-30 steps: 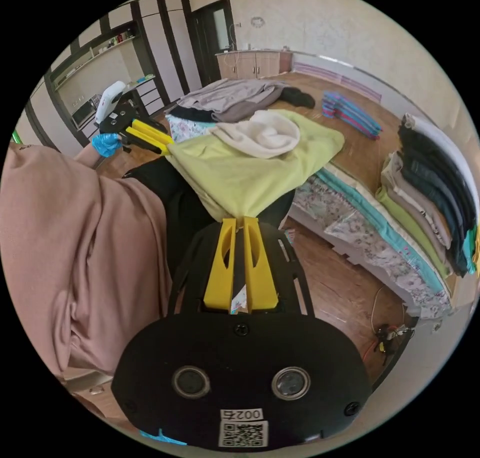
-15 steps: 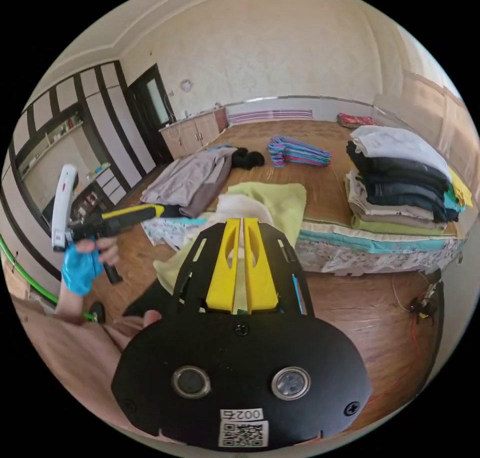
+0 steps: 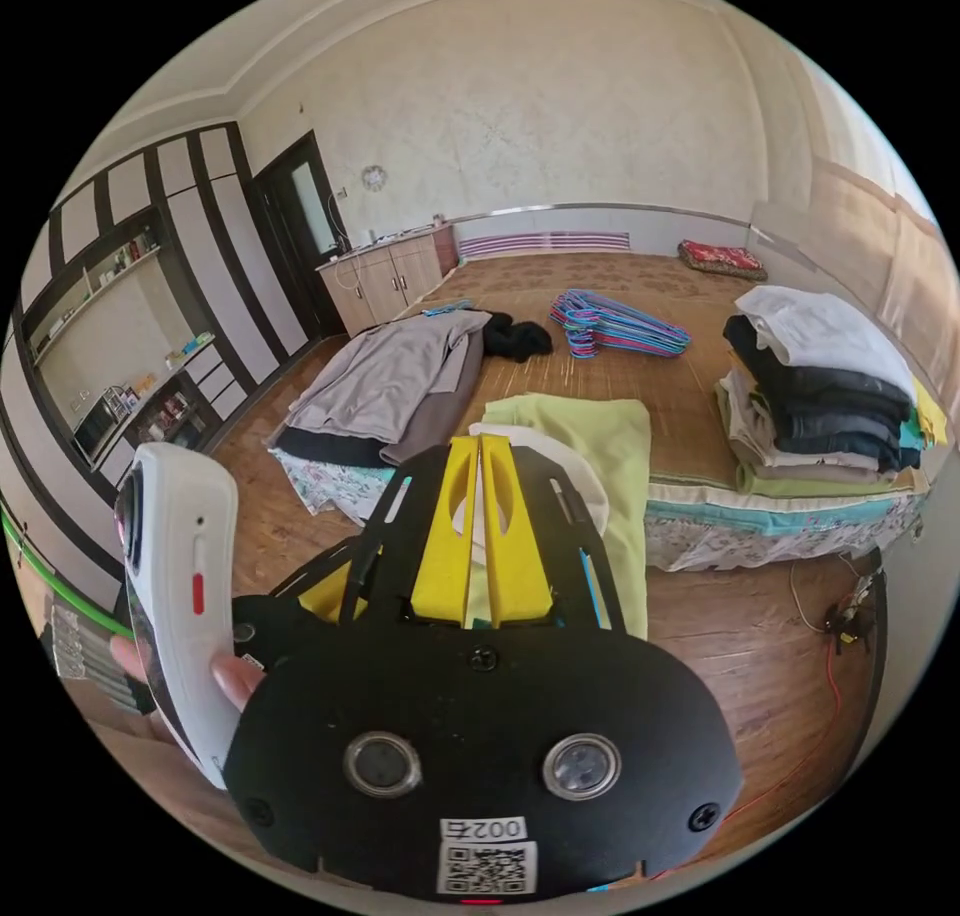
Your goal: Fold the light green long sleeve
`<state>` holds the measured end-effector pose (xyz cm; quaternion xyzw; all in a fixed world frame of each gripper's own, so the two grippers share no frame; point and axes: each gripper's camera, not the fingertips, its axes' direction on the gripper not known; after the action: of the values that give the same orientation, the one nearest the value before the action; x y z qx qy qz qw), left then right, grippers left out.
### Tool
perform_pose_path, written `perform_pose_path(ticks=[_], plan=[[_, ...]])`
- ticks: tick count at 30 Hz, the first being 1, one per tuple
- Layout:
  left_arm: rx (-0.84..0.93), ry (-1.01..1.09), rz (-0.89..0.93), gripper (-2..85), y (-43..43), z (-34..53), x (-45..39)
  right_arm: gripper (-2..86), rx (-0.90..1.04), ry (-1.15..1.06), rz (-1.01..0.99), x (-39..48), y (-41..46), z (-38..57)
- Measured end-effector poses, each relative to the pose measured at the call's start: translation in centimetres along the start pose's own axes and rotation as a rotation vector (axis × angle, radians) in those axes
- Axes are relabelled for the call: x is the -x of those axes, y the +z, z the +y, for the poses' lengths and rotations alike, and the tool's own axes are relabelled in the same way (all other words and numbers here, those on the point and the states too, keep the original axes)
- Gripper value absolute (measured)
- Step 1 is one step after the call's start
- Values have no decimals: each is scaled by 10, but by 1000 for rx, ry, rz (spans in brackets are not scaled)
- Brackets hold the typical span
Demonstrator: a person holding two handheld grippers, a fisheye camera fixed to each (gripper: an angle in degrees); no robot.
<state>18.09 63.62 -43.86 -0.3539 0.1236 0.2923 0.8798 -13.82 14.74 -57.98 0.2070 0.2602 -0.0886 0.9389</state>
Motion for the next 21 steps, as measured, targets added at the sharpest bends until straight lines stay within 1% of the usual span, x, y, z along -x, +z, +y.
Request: perform_pose_path(ticks=[3, 9, 15, 18, 21], plan=[[-62, 19, 33, -10, -1, 8, -7, -9, -4, -34, 25, 5, 0, 2], [-123, 47, 102, -10, -6, 18, -16, -9, -9, -124, 53, 22, -1, 6], [-162, 57, -8, -10, -3, 22, -23, -9, -14, -183, 99, 34, 5, 12], [-151, 108, 31, -10, -3, 26, -29, -10, 12, -207, 87, 38, 13, 16], [-189, 129, -36, -10, -4, 27, -33, -9, 24, -220, 88, 38, 15, 19]])
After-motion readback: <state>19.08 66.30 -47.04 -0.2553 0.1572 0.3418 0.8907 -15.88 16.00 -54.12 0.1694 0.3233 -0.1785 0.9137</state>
